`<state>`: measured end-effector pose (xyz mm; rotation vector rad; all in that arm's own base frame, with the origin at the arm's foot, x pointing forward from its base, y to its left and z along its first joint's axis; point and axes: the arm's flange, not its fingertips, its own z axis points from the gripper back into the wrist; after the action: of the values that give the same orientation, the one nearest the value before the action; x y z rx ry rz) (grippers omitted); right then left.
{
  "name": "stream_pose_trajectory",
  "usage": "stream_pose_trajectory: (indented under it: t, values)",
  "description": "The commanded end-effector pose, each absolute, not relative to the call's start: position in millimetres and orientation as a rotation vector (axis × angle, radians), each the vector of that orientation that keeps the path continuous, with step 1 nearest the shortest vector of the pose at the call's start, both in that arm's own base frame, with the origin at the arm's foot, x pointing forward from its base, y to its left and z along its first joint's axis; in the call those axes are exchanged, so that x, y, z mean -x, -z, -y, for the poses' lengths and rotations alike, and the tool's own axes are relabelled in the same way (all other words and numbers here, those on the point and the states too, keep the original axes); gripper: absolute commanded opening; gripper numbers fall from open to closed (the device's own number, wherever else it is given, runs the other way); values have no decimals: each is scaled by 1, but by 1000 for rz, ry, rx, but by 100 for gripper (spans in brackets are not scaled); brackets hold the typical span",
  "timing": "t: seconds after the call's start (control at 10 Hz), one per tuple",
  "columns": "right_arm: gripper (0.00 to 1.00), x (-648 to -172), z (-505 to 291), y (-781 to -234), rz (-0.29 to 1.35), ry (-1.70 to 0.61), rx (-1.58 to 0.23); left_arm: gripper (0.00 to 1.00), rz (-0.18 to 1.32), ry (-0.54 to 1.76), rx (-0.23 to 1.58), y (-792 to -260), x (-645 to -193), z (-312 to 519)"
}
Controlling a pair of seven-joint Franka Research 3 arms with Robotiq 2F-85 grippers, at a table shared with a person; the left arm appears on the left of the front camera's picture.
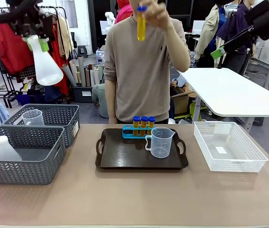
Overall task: Prepare the laboratory tools.
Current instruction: Pick up one Small flask and place it on the Handle tray.
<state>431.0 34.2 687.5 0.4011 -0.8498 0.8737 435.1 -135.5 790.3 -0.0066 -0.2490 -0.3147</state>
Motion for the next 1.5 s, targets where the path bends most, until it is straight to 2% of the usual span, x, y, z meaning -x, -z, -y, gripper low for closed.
stream_pose_trajectory:
  t: [0.0, 0.5, 0.6, 0.9, 1.0, 1.1, 1.4]
  values:
    - [100, -431, -35, -687, 859, -876, -413, 0, 260, 410, 42, -814, -432, 148]
    - [100, -431, -35, -687, 859, -876, -413, 0, 301, 523, 33, -804, -440, 182]
    - [100, -431, -35, -687, 859, -876, -413, 0, 272, 465, 29, -804, -433, 183]
    - [100, -431, -35, -687, 859, -876, -413, 0, 273, 483, 30, -799, -440, 188]
    - [100, -431, -35, -687, 859, -876, -413, 0, 222, 481, 29, -752, -447, 199]
    - [100, -431, -35, -687, 859, -876, -413, 0, 218, 523, 36, -726, -452, 220]
    - [100, -431, -35, -687, 859, -876, -413, 0, 204, 581, 75, -698, -468, 258]
